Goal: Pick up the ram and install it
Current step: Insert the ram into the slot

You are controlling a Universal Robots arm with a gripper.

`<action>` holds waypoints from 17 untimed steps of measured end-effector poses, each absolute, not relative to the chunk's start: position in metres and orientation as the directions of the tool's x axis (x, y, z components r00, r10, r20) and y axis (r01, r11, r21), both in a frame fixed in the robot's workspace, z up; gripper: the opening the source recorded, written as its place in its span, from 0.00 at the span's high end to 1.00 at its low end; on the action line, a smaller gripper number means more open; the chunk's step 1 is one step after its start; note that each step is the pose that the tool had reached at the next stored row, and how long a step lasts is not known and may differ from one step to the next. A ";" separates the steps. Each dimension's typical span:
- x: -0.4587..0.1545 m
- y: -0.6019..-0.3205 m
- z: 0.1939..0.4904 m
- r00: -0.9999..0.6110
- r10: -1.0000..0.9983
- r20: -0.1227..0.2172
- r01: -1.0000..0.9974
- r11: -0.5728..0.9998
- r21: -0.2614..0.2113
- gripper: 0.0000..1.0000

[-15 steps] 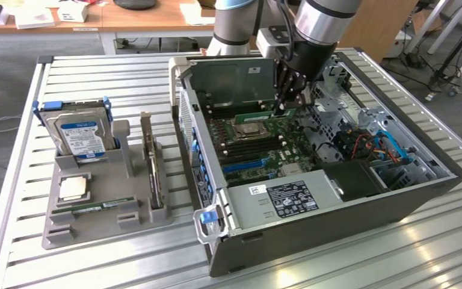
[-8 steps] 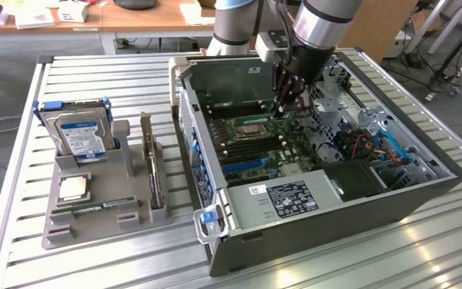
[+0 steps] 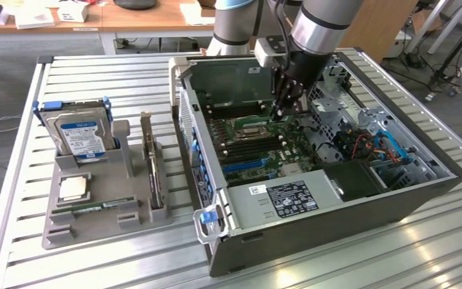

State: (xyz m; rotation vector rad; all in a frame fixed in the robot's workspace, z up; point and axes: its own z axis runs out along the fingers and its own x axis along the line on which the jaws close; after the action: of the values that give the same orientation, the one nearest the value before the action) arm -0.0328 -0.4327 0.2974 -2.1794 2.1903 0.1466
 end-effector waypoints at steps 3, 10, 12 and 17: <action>-0.033 -0.433 0.294 -0.007 -0.995 -0.101 -0.999 0.003 0.033 0.88; -0.033 -0.433 0.286 -0.007 -0.995 -0.101 -0.999 0.003 0.033 0.88; -0.033 -0.433 0.286 -0.007 -0.995 -0.101 -0.999 0.003 0.033 0.88; -0.033 -0.433 0.286 -0.007 -0.995 -0.101 -0.999 0.004 0.033 0.88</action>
State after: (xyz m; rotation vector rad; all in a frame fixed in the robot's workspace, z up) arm -0.0330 -0.4334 0.2860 -2.1790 2.1905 0.1466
